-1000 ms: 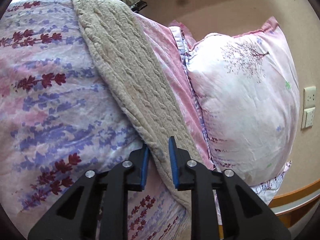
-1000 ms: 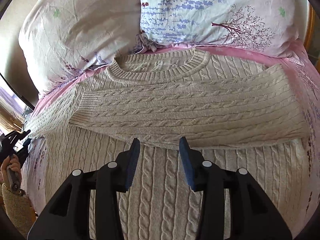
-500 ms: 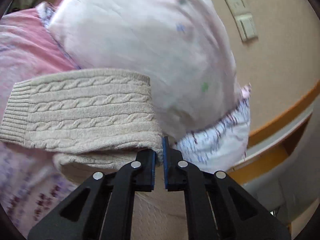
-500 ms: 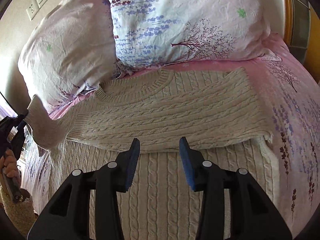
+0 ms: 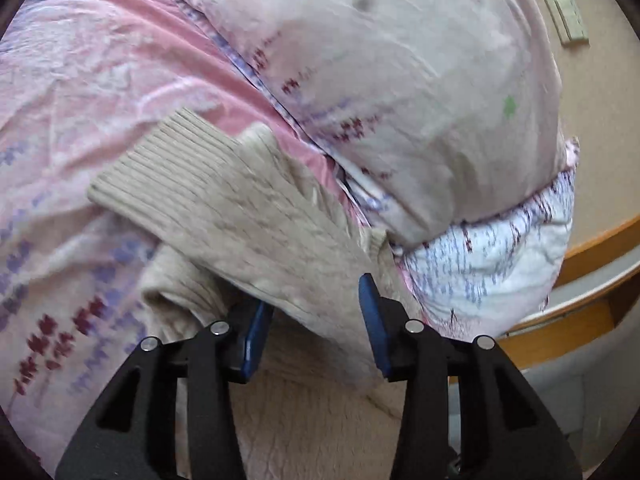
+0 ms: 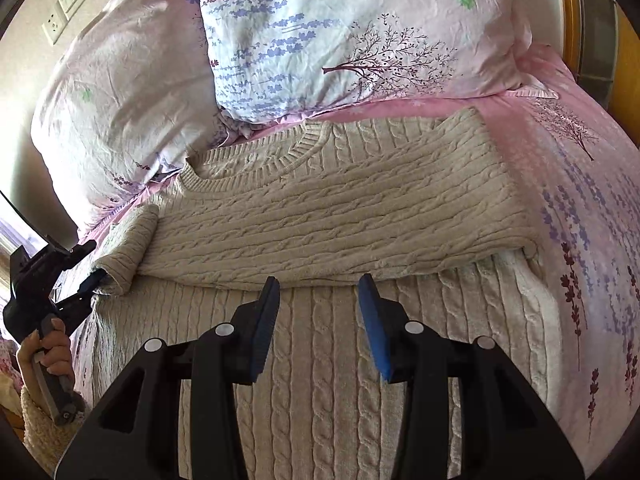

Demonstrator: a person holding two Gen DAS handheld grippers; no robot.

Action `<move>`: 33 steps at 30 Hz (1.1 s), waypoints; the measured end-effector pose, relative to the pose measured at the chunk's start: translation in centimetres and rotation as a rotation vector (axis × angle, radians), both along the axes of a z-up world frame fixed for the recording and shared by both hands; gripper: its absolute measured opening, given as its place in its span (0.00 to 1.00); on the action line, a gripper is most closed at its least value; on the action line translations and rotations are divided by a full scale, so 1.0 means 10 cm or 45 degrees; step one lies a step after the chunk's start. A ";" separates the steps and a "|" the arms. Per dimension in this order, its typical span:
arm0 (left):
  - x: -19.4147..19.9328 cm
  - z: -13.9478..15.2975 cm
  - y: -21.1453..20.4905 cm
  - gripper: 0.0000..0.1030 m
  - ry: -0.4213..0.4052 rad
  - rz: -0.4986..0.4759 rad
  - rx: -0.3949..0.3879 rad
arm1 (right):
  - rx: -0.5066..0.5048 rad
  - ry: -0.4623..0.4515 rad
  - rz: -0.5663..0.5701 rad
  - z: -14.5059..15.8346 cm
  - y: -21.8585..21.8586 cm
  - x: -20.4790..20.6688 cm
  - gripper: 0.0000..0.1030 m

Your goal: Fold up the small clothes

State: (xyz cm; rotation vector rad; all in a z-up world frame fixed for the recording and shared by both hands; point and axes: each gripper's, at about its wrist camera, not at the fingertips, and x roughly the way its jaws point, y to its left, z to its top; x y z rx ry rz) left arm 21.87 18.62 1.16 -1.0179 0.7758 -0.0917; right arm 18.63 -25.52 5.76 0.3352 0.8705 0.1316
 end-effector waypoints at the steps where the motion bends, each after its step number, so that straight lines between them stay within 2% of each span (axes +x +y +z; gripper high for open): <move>1: 0.03 0.00 0.07 0.35 0.015 0.038 -0.014 | 0.001 0.000 0.002 0.00 0.00 0.00 0.42; 2: 0.07 0.00 0.09 0.22 0.022 0.058 -0.023 | 0.001 0.001 0.002 -0.01 -0.01 -0.01 0.42; 3: 0.12 0.03 0.06 0.13 0.013 0.060 -0.022 | 0.000 0.000 0.000 -0.01 -0.02 -0.01 0.42; 5: 0.20 0.16 -0.13 0.08 -0.049 0.008 0.022 | 0.004 -0.006 -0.016 0.00 -0.07 -0.01 0.42; 8: 0.33 0.43 -0.73 0.08 -0.203 -0.227 0.126 | 0.023 -0.027 -0.064 0.04 -0.20 -0.04 0.42; 11: 0.41 0.58 -1.60 0.09 -0.303 -0.602 0.314 | 0.047 -0.040 -0.143 0.07 -0.38 -0.06 0.42; 13: 0.36 0.54 -2.20 0.22 -0.309 -0.888 0.529 | 0.074 -0.041 -0.193 0.07 -0.50 -0.07 0.42; 14: 0.28 0.49 -2.44 0.31 -0.319 -0.987 0.652 | 0.093 -0.037 -0.209 0.07 -0.55 -0.07 0.42; 15: 0.19 0.45 -2.57 0.34 -0.341 -1.038 0.742 | 0.113 -0.030 -0.213 0.06 -0.59 -0.06 0.42; 16: 0.10 0.43 -2.63 0.35 -0.366 -1.077 0.786 | 0.152 -0.021 -0.204 0.05 -0.63 -0.04 0.42; 18: 0.00 0.43 -2.53 0.42 -0.376 -1.096 0.762 | 0.216 -0.006 -0.165 0.04 -0.65 0.01 0.41; 21: -0.12 0.48 -2.00 0.47 -0.352 -0.980 0.712 | 0.280 0.037 -0.083 0.05 -0.60 0.16 0.39; 23: -0.22 0.53 -1.61 0.47 -0.331 -0.863 0.743 | 0.288 0.057 -0.045 0.05 -0.54 0.28 0.36; 26: -0.46 0.53 -1.03 0.47 -0.264 -0.700 0.842 | 0.301 0.107 0.007 -0.02 -0.42 0.44 0.33; 30: -0.73 0.39 -0.53 0.47 -0.135 -0.612 0.877 | 0.288 0.142 0.064 -0.14 -0.24 0.48 0.26; 33: -0.85 0.28 -0.42 0.47 -0.083 -0.618 0.879 | 0.252 0.114 0.097 -0.13 -0.14 0.44 0.19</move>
